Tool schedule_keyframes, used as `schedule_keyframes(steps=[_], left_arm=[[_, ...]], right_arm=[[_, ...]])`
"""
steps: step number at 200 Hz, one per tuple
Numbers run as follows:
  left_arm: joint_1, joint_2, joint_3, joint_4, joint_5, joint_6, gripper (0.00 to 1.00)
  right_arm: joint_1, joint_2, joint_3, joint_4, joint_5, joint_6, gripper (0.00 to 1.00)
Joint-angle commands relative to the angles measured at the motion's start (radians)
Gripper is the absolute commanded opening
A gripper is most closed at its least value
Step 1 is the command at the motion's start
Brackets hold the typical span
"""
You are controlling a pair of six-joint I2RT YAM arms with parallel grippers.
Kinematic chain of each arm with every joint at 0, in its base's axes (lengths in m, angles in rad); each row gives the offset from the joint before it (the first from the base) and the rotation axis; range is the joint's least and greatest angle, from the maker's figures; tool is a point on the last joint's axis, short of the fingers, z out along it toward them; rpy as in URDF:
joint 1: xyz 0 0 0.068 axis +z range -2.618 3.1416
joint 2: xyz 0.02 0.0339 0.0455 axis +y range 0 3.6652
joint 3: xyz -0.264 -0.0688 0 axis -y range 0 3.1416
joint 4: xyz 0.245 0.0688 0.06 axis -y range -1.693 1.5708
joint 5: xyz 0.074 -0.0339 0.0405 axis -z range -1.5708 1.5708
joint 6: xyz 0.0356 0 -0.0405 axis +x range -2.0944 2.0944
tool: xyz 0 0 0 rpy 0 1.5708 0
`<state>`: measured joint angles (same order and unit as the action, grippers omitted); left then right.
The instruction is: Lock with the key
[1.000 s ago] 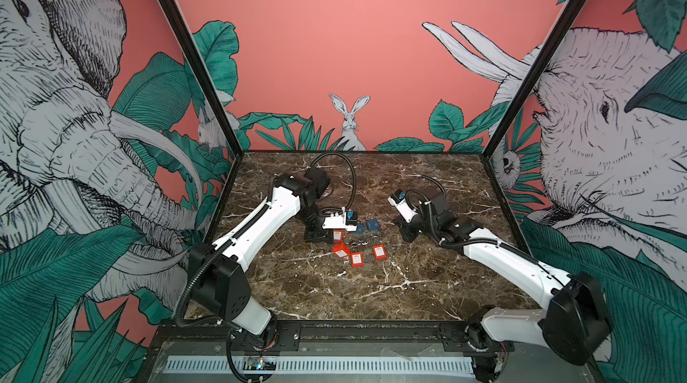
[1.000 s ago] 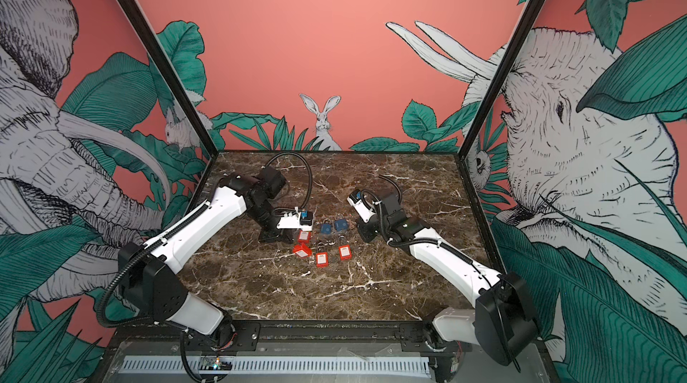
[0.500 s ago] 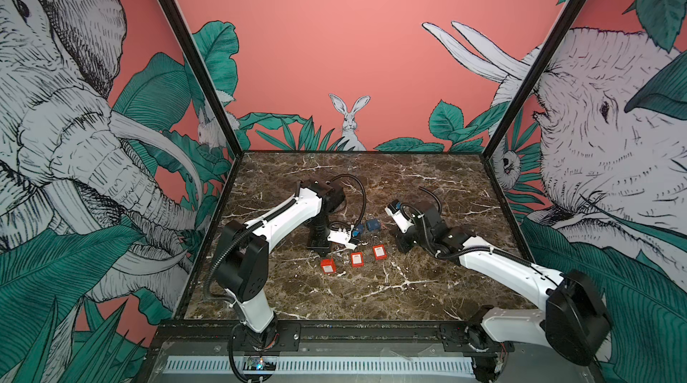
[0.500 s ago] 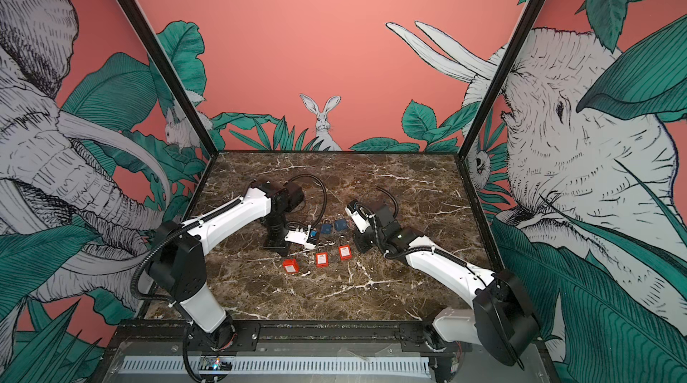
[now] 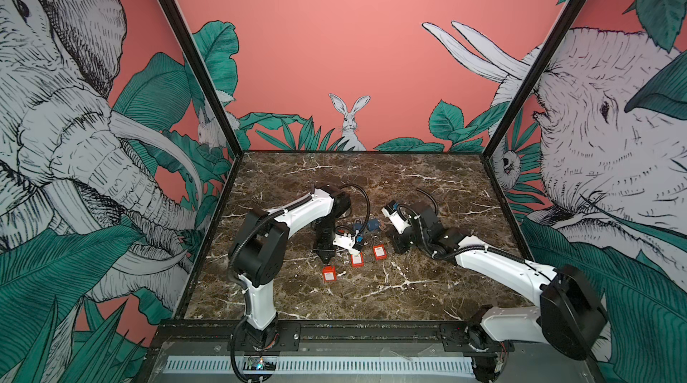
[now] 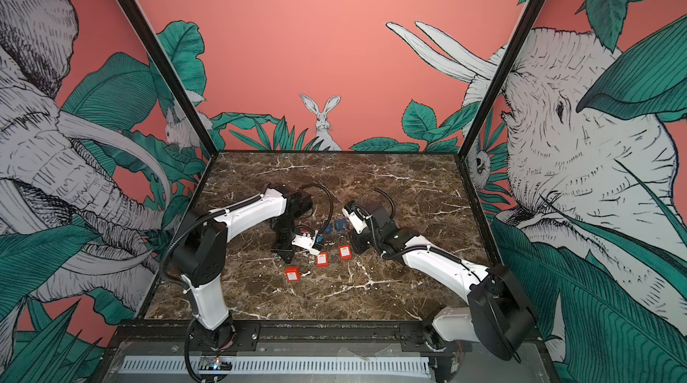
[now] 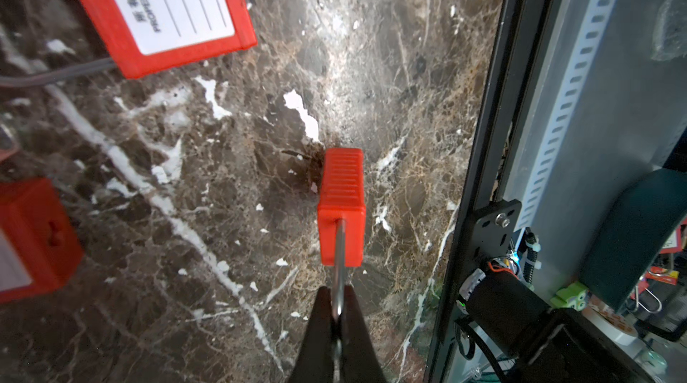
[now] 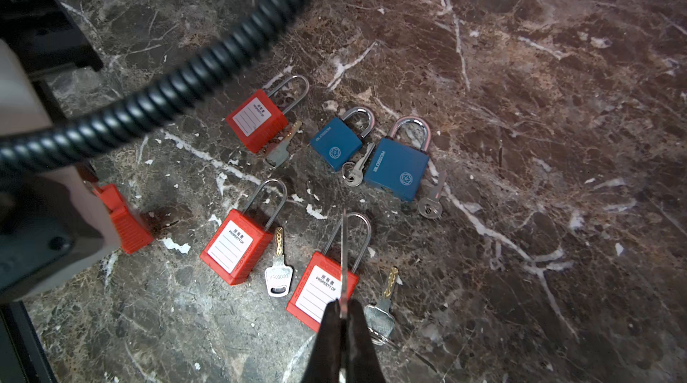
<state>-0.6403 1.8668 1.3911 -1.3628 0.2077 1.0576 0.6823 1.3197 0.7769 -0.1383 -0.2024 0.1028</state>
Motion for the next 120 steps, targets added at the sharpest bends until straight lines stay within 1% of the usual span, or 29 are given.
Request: schedule_keyframes(steps=[1, 22, 33, 51, 75, 92, 120], left_arm=[[-0.009, 0.007, 0.042, -0.026, 0.034, 0.034, 0.00], [-0.009, 0.025, 0.050, -0.018, 0.010, 0.034, 0.00], [-0.009, 0.033, 0.049, -0.001, -0.020, 0.033, 0.08], [-0.008, 0.044, 0.054, 0.037, -0.061, 0.022, 0.16], [-0.007, 0.064, 0.061, 0.099, -0.101, 0.022, 0.20], [-0.008, 0.081, 0.074, 0.131, -0.113, 0.017, 0.24], [-0.003, 0.079, 0.076, 0.183, -0.129, 0.012, 0.26]], right_arm=[[0.012, 0.011, 0.007, 0.050, -0.021, 0.027, 0.00], [0.016, 0.019, 0.007, 0.070, -0.028, 0.047, 0.00], [0.017, 0.025, 0.009, 0.073, -0.030, 0.052, 0.00], [0.019, 0.036, 0.014, 0.071, -0.026, 0.066, 0.00], [0.019, 0.048, 0.021, 0.062, -0.022, 0.091, 0.00], [0.017, 0.054, 0.027, 0.054, -0.016, 0.106, 0.00], [0.018, 0.054, 0.030, 0.057, -0.015, 0.139, 0.00]])
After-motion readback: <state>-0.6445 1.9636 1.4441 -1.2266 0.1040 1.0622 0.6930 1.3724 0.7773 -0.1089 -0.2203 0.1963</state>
